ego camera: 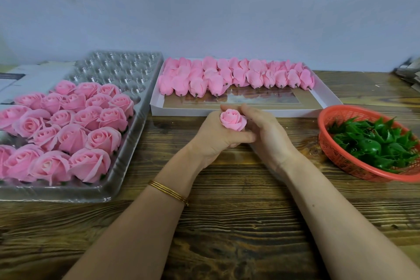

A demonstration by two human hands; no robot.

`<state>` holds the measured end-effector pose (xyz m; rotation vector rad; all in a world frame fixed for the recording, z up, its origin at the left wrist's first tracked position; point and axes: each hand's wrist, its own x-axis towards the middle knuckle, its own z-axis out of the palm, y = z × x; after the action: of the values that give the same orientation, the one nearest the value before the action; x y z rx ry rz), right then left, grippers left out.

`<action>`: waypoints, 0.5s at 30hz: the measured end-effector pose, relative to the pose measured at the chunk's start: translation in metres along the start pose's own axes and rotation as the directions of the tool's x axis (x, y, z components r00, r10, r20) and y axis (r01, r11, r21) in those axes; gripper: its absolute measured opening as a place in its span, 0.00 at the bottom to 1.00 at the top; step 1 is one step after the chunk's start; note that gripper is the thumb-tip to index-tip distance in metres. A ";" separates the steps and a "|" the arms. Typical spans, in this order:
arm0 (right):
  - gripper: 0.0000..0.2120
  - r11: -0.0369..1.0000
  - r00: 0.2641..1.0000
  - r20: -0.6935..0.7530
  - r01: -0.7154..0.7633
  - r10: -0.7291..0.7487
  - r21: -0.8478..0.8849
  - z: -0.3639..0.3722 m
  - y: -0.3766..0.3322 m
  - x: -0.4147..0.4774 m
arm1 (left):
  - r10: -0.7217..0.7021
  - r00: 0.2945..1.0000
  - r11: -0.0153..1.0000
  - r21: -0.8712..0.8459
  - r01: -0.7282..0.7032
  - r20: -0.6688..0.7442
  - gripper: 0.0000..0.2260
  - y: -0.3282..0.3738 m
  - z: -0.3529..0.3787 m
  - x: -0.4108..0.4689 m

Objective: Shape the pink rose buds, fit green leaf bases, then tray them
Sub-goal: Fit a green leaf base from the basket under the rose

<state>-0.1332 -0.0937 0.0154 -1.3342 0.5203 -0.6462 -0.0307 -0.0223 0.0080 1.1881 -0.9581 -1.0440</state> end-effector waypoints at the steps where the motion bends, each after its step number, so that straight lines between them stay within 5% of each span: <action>1: 0.16 1.000 1.000 0.001 -0.003 0.003 0.026 -0.001 0.000 0.001 | 0.013 1.000 0.999 0.029 -0.013 -0.009 0.21 0.000 0.000 0.000; 6: 0.12 0.975 0.999 0.013 -0.044 0.042 0.218 -0.004 -0.002 0.002 | 0.054 0.998 0.995 0.084 -0.050 -0.046 0.12 -0.001 0.000 -0.001; 15: 0.10 0.985 0.998 0.027 -0.062 0.058 0.161 -0.001 0.001 0.004 | 0.098 0.990 0.977 0.200 -0.077 -0.098 0.15 -0.004 -0.001 0.001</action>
<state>-0.1304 -0.0973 0.0146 -1.1671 0.4781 -0.6106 -0.0303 -0.0230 0.0038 1.3377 -1.0370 -0.8212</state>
